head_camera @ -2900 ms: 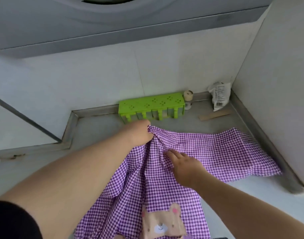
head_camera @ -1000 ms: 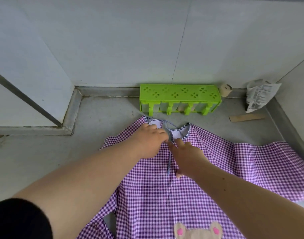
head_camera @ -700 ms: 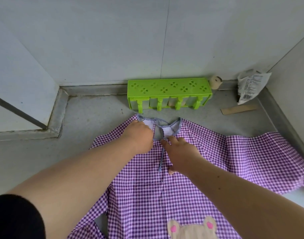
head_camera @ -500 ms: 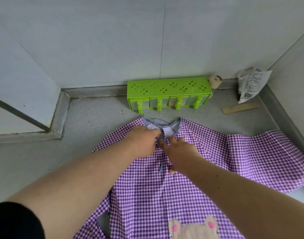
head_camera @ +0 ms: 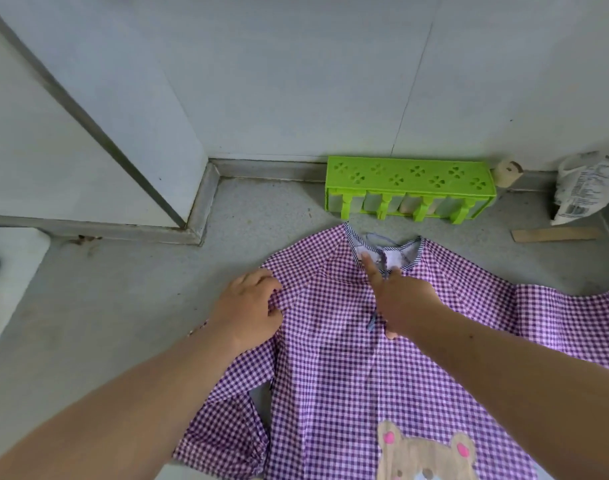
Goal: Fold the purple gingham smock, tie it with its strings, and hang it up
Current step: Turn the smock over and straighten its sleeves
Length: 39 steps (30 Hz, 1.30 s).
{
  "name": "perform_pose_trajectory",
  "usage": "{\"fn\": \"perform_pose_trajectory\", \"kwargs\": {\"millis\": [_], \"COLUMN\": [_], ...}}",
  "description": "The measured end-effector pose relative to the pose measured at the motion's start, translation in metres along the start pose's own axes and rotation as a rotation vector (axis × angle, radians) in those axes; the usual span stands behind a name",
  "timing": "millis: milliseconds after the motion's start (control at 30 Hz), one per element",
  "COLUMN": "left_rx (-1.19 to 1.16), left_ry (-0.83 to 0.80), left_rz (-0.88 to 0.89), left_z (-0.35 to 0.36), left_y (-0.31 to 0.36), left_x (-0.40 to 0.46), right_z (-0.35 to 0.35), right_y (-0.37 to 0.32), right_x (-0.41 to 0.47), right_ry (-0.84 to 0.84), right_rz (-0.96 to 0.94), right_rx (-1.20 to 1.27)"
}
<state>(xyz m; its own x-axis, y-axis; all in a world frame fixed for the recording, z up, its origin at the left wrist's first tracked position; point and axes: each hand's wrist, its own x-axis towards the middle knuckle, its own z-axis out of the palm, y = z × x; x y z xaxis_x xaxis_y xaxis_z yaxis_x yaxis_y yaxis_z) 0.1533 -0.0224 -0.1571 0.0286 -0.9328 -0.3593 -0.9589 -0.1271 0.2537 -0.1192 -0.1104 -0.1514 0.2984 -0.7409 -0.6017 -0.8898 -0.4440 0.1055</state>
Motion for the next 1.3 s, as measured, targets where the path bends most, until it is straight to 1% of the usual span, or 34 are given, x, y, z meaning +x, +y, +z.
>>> {"fn": "perform_pose_trajectory", "kwargs": {"millis": [33,100,167,233,300,333,400,500,600,700,767,900,1000,1134,1167,1200,1234,1300], "left_rx": [0.003,0.044,0.127,0.154,0.137,0.124,0.095,0.087,0.109,0.182,0.24,0.36,0.411,0.361,0.344,0.31,0.253,0.092], "left_ry": [-0.043,-0.146,-0.249,-0.28,-0.254,-0.234,-0.179,-0.147,-0.178,-0.258,-0.299,-0.321,-0.274,-0.08,-0.035,-0.016,-0.023,-0.108], "left_rz": [-0.039,-0.059,-0.03,-0.024,-0.048,-0.062,-0.082,-0.079,-0.108,-0.114,-0.073,0.032,0.083,0.112,0.081,0.006,-0.104,-0.325], "left_z": [0.0,0.0,0.003,0.007,0.014,0.017,0.021,0.025,0.023,0.022,0.024,0.026,0.027,0.021,0.02,0.019,0.019,0.025], "left_y": [-0.009,-0.028,-0.038,-0.05,-0.058,-0.057,-0.054,-0.05,-0.059,-0.077,-0.084,-0.096,-0.098,-0.103,-0.105,-0.108,-0.109,-0.11], "left_x": [-0.007,-0.021,-0.029,-0.037,-0.038,-0.037,-0.033,-0.033,-0.044,-0.064,-0.072,-0.087,-0.094,-0.102,-0.103,-0.105,-0.106,-0.105], "right_z": [0.001,0.005,0.009,0.009,0.008,0.01,0.018,0.028,0.028,0.026,0.026,0.022,0.02,0.02,0.019,0.019,0.018,0.017], "right_y": [-0.002,-0.008,-0.01,-0.02,-0.031,-0.037,-0.05,-0.06,-0.063,-0.067,-0.066,-0.068,-0.07,-0.072,-0.072,-0.073,-0.074,-0.074], "right_x": [-0.001,-0.003,-0.01,-0.017,-0.022,-0.023,-0.022,-0.018,-0.012,-0.008,-0.007,-0.006,-0.006,-0.006,-0.006,-0.006,-0.007,-0.006], "right_ry": [0.023,0.078,0.114,0.147,0.157,0.129,0.031,-0.049,-0.069,-0.08,-0.075,-0.077,-0.083,-0.091,-0.09,-0.09,-0.094,-0.101], "right_rz": [-0.002,-0.007,-0.016,-0.046,-0.09,-0.127,-0.188,-0.128,-0.093,-0.087,-0.077,-0.06,-0.054,-0.044,-0.04,-0.037,-0.035,-0.027], "right_rx": [-0.007,-0.037,-0.109,-0.193,-0.231,-0.237,-0.146,0.021,0.013,-0.02,-0.021,-0.005,-0.007,-0.008,-0.006,-0.007,-0.006,-0.003]}}
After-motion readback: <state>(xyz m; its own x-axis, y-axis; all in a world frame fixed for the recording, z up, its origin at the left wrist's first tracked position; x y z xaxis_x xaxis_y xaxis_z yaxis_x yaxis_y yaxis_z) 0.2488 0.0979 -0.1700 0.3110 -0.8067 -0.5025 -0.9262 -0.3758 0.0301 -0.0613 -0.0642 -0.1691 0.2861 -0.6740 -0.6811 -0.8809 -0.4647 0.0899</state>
